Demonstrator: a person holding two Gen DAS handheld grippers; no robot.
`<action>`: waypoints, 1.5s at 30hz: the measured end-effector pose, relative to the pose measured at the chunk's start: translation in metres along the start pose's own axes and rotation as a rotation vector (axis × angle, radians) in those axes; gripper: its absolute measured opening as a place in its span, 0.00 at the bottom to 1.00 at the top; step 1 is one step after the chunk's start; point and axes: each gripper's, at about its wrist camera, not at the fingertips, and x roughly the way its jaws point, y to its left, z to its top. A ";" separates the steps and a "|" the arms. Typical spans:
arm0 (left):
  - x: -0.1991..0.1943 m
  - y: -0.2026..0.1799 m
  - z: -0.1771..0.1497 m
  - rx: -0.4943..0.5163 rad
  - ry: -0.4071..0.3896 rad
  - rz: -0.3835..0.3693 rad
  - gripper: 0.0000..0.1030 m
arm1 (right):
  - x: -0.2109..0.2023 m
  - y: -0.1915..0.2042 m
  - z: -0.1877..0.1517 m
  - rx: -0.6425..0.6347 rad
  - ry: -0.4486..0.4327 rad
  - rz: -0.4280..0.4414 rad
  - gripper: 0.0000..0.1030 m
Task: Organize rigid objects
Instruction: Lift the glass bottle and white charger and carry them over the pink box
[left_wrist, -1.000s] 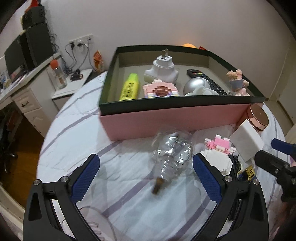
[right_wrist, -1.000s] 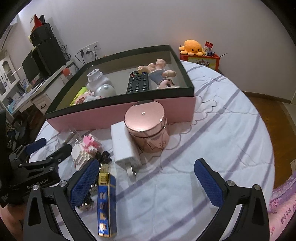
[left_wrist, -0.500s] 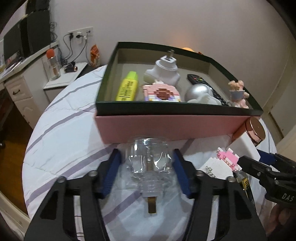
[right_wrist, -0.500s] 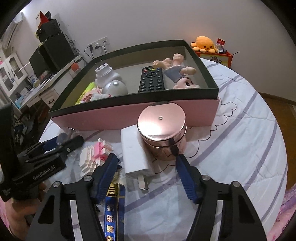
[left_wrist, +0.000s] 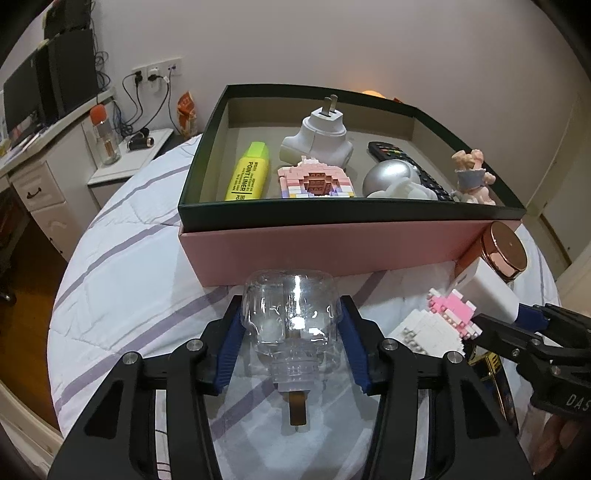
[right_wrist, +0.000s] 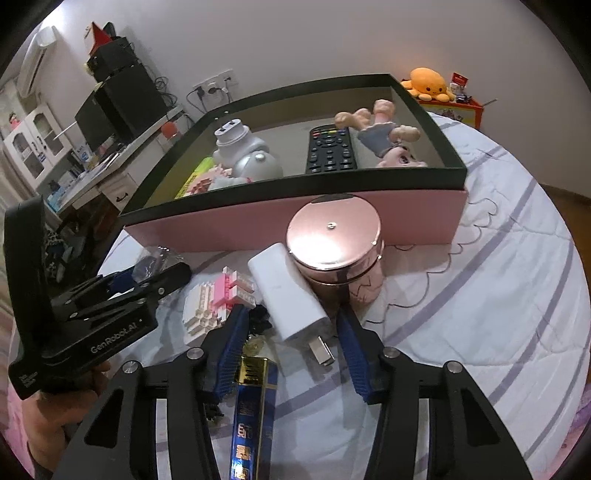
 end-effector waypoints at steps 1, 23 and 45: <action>0.000 -0.001 0.000 0.003 0.001 0.000 0.49 | 0.002 0.001 0.001 -0.003 0.002 -0.001 0.48; -0.007 0.002 -0.006 -0.019 -0.022 -0.047 0.49 | 0.012 0.011 0.011 -0.023 -0.033 0.021 0.24; -0.089 0.001 -0.006 -0.011 -0.146 -0.060 0.49 | -0.062 0.034 0.009 -0.058 -0.155 0.025 0.23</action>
